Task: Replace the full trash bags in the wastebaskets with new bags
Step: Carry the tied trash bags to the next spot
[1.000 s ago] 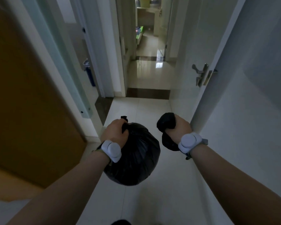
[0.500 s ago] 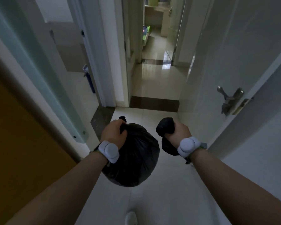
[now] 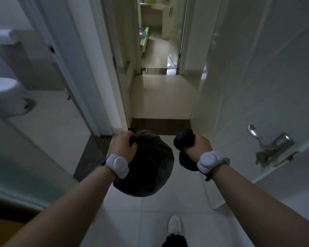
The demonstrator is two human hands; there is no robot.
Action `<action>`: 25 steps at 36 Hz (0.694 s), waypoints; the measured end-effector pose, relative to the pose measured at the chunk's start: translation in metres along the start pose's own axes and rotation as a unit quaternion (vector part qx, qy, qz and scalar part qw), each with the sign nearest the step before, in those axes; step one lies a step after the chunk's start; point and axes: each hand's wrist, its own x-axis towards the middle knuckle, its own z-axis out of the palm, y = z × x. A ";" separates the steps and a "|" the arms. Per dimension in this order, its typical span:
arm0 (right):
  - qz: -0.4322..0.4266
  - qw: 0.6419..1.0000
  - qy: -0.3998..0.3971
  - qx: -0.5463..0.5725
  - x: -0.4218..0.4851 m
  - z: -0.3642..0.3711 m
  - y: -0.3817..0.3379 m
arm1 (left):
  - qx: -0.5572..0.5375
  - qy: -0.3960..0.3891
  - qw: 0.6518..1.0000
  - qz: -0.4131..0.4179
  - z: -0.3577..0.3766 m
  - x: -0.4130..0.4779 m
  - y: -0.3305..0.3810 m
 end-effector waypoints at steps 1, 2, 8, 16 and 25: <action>-0.003 1.000 0.006 0.011 0.022 -0.005 0.003 | 0.005 0.004 1.000 0.001 0.007 0.021 0.002; 0.002 1.000 0.003 0.025 0.047 -0.010 0.007 | 0.003 -0.002 1.000 -0.005 0.011 0.043 0.006; 0.007 0.997 -0.010 0.080 0.145 -0.032 0.008 | -0.009 0.007 1.000 -0.022 0.026 0.127 0.021; -0.019 0.999 -0.010 0.026 0.275 -0.029 -0.005 | -0.027 0.026 0.998 -0.048 0.041 0.242 0.009; -0.022 0.999 0.004 0.027 0.425 -0.018 -0.031 | -0.025 0.030 0.999 -0.033 0.052 0.395 -0.024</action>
